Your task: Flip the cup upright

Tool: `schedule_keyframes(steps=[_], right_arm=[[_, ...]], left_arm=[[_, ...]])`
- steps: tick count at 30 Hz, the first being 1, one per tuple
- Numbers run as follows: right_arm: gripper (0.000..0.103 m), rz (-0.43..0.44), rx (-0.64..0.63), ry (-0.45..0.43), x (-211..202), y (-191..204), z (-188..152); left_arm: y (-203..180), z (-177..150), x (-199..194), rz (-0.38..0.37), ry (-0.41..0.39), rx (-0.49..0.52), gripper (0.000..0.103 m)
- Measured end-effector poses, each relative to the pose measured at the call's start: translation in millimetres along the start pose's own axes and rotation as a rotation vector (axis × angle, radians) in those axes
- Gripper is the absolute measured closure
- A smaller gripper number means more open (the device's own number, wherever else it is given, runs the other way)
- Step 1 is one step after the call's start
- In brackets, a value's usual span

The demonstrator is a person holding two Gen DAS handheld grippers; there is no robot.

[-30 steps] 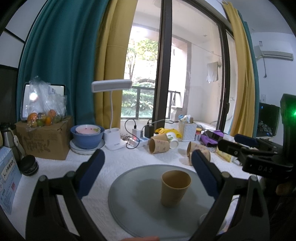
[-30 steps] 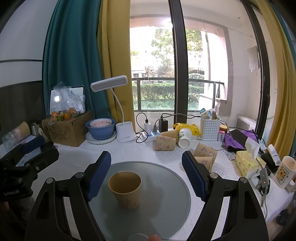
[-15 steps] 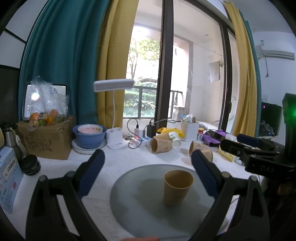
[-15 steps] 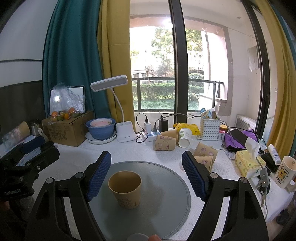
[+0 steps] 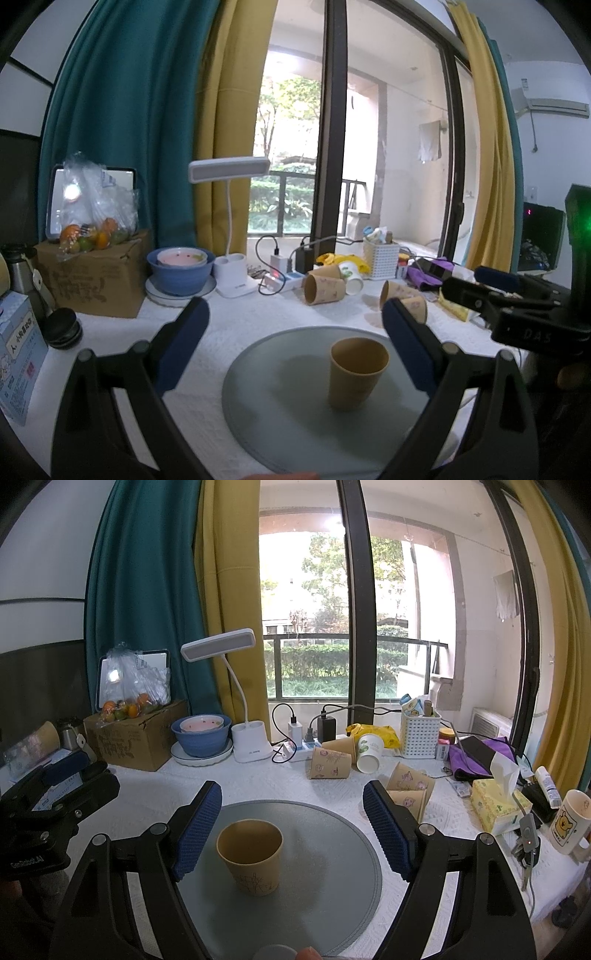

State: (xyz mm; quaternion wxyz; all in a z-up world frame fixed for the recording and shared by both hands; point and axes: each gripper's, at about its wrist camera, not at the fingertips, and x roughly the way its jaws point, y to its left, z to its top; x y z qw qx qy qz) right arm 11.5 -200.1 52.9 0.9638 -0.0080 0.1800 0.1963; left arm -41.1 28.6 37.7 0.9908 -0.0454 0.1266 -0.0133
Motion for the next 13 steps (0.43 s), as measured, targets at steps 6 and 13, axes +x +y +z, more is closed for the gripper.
schedule_keyframes(steps=[6,13], right_arm=[[0.021,0.001,0.000,-0.001,0.5,-0.2,0.3],[0.021,0.002,0.000,0.003,1.0,-0.5,-0.8]], left_arm=[[0.2,0.0,0.0,0.000,-0.001,0.000,0.007],[1.5,0.4,-0.6,-0.010,-0.009,-0.008,0.007]])
